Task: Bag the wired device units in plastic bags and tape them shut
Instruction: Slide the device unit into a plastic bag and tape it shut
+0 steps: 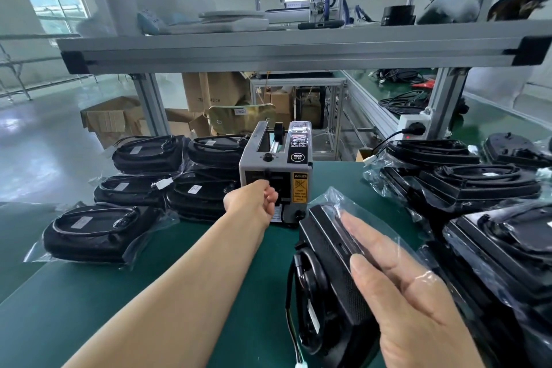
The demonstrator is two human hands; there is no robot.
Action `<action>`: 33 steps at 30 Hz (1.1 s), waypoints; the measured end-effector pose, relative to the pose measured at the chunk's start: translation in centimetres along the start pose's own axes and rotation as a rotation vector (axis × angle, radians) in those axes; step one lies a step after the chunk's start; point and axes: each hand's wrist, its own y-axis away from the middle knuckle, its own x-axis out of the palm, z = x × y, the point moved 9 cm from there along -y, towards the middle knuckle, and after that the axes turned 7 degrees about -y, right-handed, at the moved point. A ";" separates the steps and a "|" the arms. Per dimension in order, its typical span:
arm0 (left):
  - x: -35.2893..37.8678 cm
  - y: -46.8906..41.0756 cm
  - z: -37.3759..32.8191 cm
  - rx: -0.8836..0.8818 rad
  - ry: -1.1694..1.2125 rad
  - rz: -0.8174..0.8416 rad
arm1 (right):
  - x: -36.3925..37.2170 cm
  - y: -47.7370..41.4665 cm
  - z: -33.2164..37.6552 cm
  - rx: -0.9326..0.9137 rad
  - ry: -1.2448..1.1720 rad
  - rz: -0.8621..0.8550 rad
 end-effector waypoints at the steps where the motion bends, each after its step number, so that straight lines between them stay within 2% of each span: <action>1: 0.0 -0.3 0.0 0.006 0.023 -0.014 | -0.1 0.1 -0.1 0.002 0.012 -0.019; 4: -0.7 1.4 -0.7 0.098 0.069 -0.084 | 0.5 0.7 -0.1 0.007 0.056 0.005; 6: -1.1 3.6 -1.7 0.215 0.065 -0.020 | -0.2 1.0 -0.2 -0.017 0.035 -0.044; 8: -1.3 7.3 -3.0 0.362 0.011 0.180 | -0.9 1.4 -0.4 -0.004 0.085 -0.097; 11: -1.7 15.4 -4.0 0.589 -0.143 0.572 | -1.2 1.8 -1.0 0.004 0.049 -0.105; 13: -1.9 19.9 -3.3 0.681 -0.302 0.699 | -1.7 1.9 -1.1 -0.007 0.035 -0.167; 18: -2.0 21.6 -1.9 0.765 -0.549 0.605 | -0.8 2.0 -1.3 -0.027 -0.024 -0.153; 20: -2.0 21.1 -1.9 0.755 -0.566 0.580 | -0.1 2.0 -1.4 -0.021 -0.038 -0.127; 26: -1.3 20.6 -1.6 0.686 -0.574 0.642 | 0.7 1.9 -1.7 -0.028 -0.051 -0.102; 33: -1.1 20.6 -1.8 0.698 -0.628 0.670 | 0.6 1.9 -1.7 -0.067 -0.053 -0.105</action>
